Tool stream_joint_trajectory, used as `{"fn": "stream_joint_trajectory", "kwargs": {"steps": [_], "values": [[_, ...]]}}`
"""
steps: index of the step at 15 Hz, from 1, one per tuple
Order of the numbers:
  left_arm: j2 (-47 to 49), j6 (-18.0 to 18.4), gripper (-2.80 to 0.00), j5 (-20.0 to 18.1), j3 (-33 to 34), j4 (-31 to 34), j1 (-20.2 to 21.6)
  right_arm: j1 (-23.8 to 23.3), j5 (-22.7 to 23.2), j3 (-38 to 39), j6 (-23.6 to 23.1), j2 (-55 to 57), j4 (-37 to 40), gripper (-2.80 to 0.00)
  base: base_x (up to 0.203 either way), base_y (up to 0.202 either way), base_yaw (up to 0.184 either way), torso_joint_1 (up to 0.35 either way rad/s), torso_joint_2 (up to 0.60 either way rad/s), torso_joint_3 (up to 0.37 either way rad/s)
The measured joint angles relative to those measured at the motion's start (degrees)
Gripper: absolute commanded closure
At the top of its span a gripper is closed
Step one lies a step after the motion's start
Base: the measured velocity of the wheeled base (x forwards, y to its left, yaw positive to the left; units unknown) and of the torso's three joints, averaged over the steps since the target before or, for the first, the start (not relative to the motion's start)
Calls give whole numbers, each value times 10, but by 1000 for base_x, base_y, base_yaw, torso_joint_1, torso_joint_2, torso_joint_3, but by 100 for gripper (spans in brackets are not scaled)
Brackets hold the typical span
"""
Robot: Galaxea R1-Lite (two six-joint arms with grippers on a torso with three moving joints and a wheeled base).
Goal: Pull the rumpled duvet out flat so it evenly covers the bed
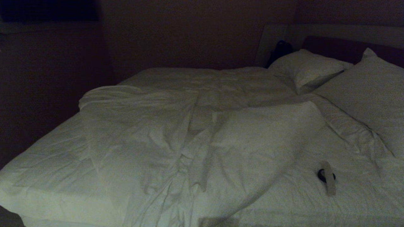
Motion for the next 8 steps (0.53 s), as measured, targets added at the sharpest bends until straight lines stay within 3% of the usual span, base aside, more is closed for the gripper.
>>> {"fn": "stream_joint_trajectory", "kwargs": {"steps": [3,8], "values": [[0,-2,0,-1,1,-1,0,1,0,0,0,0,0,0,0,-146,-4,3,0,2],[0,-2,0,-2,1,-1,0,0,0,0,0,0,0,0,0,0,0,0,0,0]]}}
